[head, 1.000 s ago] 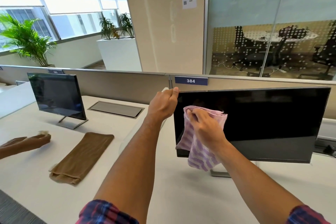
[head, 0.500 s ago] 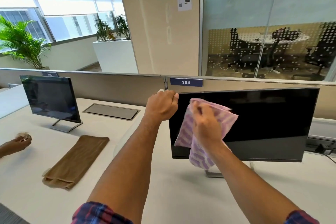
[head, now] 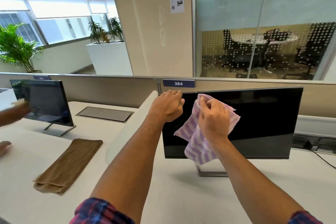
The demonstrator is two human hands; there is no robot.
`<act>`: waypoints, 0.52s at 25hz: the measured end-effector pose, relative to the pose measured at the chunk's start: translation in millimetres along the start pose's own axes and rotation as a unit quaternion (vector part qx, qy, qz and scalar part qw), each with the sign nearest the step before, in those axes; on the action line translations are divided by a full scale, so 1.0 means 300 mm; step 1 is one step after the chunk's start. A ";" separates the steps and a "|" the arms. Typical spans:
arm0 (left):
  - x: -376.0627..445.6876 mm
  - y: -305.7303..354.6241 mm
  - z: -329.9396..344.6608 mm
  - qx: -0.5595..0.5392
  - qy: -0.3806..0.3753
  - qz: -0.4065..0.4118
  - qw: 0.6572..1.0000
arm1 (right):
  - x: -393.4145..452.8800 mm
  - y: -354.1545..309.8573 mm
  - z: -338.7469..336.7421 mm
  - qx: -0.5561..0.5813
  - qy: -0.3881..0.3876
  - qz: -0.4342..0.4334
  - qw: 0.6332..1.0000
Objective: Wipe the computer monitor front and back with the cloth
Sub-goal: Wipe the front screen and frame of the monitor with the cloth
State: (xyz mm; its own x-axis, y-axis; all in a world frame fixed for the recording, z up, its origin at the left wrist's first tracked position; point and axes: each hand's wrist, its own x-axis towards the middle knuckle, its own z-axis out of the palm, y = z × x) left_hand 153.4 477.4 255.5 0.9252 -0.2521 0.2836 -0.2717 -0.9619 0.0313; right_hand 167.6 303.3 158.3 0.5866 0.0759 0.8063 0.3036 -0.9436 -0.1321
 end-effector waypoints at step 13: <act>0.045 0.146 0.001 0.018 -0.027 -0.004 0.999 | -0.055 0.215 -0.007 -0.020 -0.016 -0.094 0.995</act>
State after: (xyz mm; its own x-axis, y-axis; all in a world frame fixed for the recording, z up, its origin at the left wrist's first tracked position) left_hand 154.2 432.0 260.3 0.9405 -0.2481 0.2321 -0.2548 -0.9670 -0.0016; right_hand 175.9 240.7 137.6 0.5465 0.2623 0.7954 0.3803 -0.9238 0.0433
